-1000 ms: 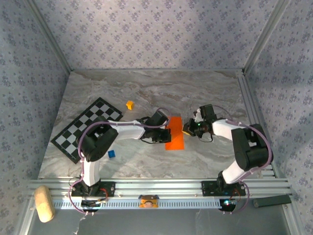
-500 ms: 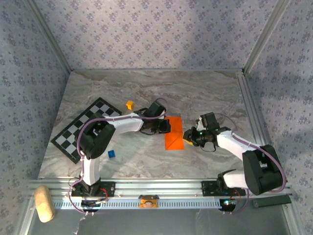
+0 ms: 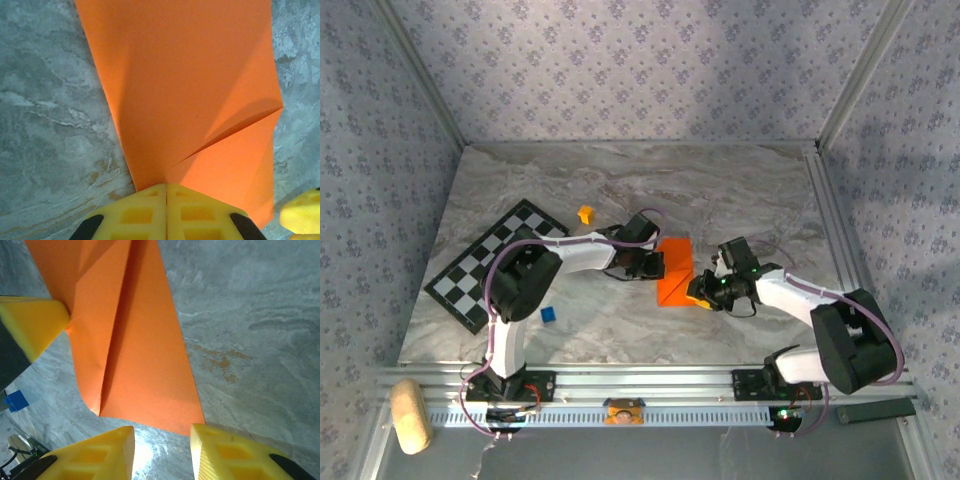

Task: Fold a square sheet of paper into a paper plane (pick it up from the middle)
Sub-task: Turn over the paper at the center of the table.

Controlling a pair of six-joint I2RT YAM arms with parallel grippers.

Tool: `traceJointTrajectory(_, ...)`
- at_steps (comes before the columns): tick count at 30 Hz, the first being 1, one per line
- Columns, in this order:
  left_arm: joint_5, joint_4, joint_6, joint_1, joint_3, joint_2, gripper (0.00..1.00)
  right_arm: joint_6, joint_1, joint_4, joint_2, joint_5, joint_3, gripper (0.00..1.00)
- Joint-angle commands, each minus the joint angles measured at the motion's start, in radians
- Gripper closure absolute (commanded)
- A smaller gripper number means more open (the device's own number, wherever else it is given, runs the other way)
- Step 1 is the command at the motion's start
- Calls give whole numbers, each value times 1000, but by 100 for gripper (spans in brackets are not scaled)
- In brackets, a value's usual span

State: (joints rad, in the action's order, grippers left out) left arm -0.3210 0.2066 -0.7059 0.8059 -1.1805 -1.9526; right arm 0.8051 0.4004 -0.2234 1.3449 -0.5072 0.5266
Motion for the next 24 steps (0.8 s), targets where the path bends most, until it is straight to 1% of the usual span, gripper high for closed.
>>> traceJointTrajectory(1, 16, 35, 25, 6, 12, -23, 94, -9, 9, -57, 26, 17, 27, 64)
traceJointTrajectory(7, 18, 39, 27, 10, 9, -24, 94, -7, 15, -31, 60, 11, 36, 64)
traceJointTrajectory(11, 19, 40, 25, 9, 6, -25, 94, 7, 21, 34, 75, -18, 43, 59)
traceJointTrajectory(14, 18, 42, 27, 11, 3, -28, 94, 14, 21, 75, 85, -30, 56, 58)
traceJointTrajectory(18, 16, 43, 25, 11, 0, -29, 94, 12, 20, 83, 91, -30, 84, 58)
traceJointTrajectory(22, 16, 45, 25, 10, -1, -29, 94, 12, 20, 70, 95, -24, 106, 63)
traceJointTrajectory(24, 16, 42, 24, 12, 2, -28, 94, 14, 17, 75, 100, -22, 107, 63)
